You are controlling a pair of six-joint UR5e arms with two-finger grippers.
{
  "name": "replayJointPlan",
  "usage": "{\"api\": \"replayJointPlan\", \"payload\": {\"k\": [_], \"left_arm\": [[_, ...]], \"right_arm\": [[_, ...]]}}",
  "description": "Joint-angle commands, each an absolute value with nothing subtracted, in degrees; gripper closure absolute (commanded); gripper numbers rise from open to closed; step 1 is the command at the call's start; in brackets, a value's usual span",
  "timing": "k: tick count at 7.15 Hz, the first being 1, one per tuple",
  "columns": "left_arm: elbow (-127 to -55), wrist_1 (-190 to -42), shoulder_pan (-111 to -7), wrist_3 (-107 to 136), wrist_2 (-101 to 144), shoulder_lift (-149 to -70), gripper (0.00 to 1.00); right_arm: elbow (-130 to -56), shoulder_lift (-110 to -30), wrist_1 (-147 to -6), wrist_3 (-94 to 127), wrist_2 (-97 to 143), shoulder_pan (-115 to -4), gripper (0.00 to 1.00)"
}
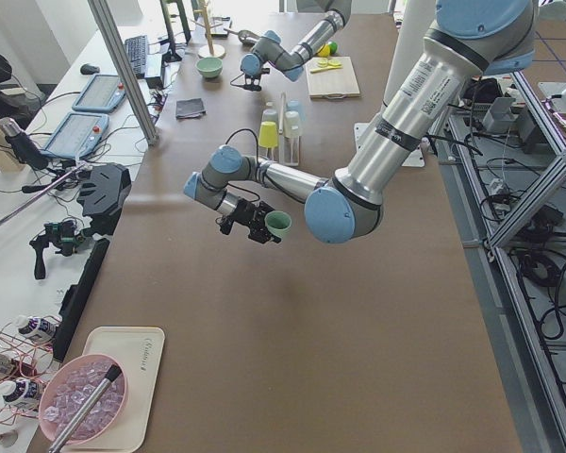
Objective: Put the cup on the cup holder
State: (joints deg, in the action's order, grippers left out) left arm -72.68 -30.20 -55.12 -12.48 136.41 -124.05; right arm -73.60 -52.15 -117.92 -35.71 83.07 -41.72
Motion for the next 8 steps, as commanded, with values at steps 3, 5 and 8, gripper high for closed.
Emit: {"api": "replayJointPlan", "payload": {"k": [3,5,8], "left_arm": [[-82.15,-29.25,-58.53,-12.57,130.98,-123.05,1.00],[-84.81,-36.17,-63.61,-12.57,129.38,-122.87,1.00],[-95.50,-47.16,-63.89,-11.34,123.40,-121.29,1.00]], "right_arm": [[-73.48,-48.97,-119.52,-35.07,84.19,-43.77,1.00],[-73.56,-48.08,-119.18,-35.50,86.38,-46.13,1.00],[-76.19,-48.94,-117.17,-33.32,100.23,-53.49,1.00]]}}
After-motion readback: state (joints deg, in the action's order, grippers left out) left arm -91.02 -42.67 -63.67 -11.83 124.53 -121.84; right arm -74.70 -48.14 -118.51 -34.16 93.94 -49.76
